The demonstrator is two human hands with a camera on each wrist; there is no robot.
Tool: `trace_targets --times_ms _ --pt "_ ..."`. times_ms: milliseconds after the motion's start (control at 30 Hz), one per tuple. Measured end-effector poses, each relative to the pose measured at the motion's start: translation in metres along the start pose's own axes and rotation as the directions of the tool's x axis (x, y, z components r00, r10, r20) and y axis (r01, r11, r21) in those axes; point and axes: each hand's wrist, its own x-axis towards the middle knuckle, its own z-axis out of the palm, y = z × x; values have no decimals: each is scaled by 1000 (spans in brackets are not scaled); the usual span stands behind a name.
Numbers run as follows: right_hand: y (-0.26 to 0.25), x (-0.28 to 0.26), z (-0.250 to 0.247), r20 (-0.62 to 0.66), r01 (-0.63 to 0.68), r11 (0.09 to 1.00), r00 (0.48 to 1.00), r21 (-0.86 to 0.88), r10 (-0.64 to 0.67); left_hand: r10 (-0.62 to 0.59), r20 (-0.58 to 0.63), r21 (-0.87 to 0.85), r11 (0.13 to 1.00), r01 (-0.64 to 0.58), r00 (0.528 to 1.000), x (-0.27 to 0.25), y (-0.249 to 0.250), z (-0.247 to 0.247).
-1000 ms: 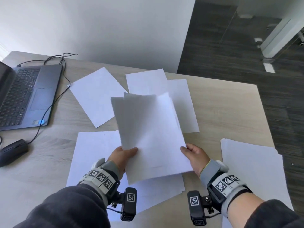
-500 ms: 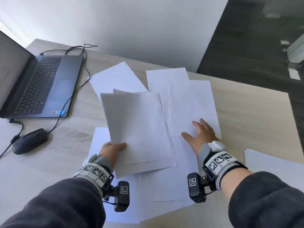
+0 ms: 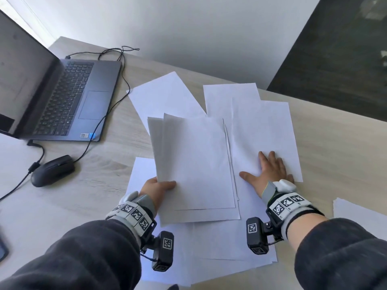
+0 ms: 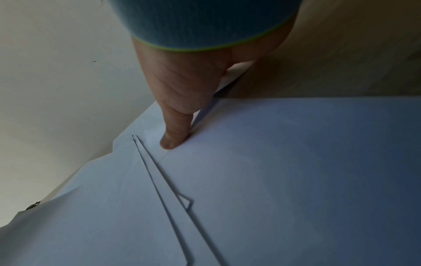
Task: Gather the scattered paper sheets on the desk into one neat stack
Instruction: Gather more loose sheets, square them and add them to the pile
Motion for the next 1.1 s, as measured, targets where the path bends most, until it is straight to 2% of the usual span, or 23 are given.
trace_targets --times_ms 167,267,367,433,533,600,667,733,767,833,933,1000,1100 --pt "8 2 -3 -55 6 997 998 73 -2 -5 -4 32 999 5 1000 1 0 0" --pt "13 2 -10 -128 60 991 991 123 -44 -6 7 31 1000 6 1000 0 0 0" --pt "12 -3 -15 -234 105 935 972 338 -24 -7 6 44 999 7 1000 0 -1 -1" --pt "10 -10 -14 -185 92 872 983 480 -2 -2 4 56 998 2 1000 -1 0 0" --pt "2 -25 2 -147 244 858 969 452 -198 26 1 81 996 -26 1000 -5 0 1" --pt "-11 -50 5 -77 308 841 949 445 -307 47 5 95 994 -47 999 -9 1 3" --pt "-26 -75 8 57 377 850 903 368 -425 46 4 86 995 -46 999 -10 4 5" --pt "-39 -95 13 183 495 843 827 212 -532 16 4 113 993 -16 1000 -14 7 6" --pt "-43 -100 18 227 545 826 794 146 -564 4 4 132 991 -4 1000 -17 9 6" --pt "-46 -104 31 286 588 807 763 64 -579 28 26 179 983 -32 999 -22 11 6" --pt "-48 -112 36 296 582 808 759 93 -581 132 34 295 946 -136 991 -29 11 8" --pt "-44 -118 33 283 560 809 759 177 -587 151 34 364 919 -153 988 -31 9 10" --pt "-29 -121 27 217 467 831 815 303 -537 140 65 378 913 -154 988 -38 8 14"
